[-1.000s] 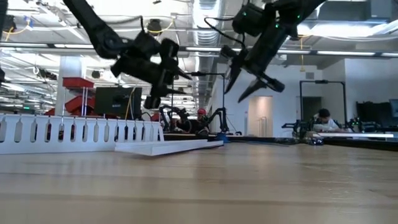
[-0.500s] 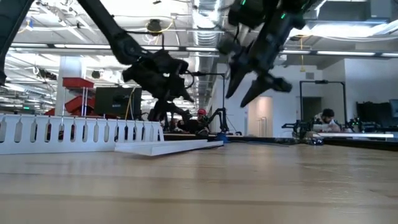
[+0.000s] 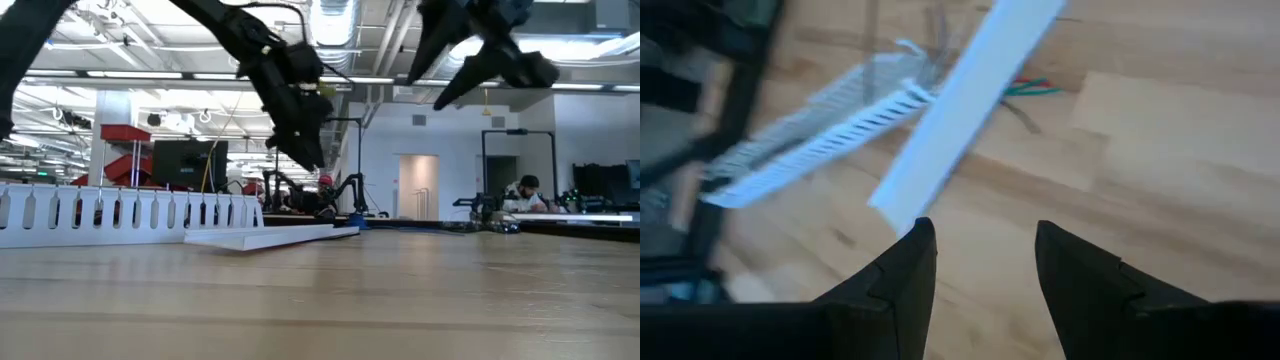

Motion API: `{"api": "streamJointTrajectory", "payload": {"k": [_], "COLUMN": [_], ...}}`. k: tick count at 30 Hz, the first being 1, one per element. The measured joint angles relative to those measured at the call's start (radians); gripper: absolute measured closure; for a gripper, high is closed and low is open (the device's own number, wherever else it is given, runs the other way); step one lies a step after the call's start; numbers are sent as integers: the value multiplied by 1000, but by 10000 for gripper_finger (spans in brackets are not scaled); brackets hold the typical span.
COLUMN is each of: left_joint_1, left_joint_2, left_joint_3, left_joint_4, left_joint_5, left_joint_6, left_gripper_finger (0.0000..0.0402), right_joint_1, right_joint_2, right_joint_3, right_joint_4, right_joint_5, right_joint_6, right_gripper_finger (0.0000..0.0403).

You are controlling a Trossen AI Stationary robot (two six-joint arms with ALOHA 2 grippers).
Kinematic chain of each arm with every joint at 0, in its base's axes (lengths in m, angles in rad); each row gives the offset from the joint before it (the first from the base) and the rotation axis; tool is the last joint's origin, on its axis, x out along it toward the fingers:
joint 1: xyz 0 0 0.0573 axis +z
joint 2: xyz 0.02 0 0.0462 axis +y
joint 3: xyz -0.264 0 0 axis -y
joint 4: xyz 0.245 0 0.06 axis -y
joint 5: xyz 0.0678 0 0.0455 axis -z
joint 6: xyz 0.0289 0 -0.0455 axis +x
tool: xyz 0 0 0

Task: Ziptie cables
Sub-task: Close the white cable duct

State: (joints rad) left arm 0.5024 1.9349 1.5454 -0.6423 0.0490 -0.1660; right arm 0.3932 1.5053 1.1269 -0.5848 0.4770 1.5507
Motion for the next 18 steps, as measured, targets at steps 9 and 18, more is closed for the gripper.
{"api": "streamJointTrajectory", "payload": {"k": [9,18], "left_joint_1": [-49,-83], "left_joint_2": [263,333], "left_joint_3": [213,226], "left_joint_4": [-209,-235], "left_joint_5": [137,88], "left_joint_6": [-217,-242], "left_gripper_finger": [231,260], "right_joint_1": [229,364], "right_joint_2": [33,105], "right_joint_3": [0,5], "right_joint_4": [9,85], "right_joint_5": [204,353], "right_joint_6": [238,414], "right_gripper_finger": [239,239]}}
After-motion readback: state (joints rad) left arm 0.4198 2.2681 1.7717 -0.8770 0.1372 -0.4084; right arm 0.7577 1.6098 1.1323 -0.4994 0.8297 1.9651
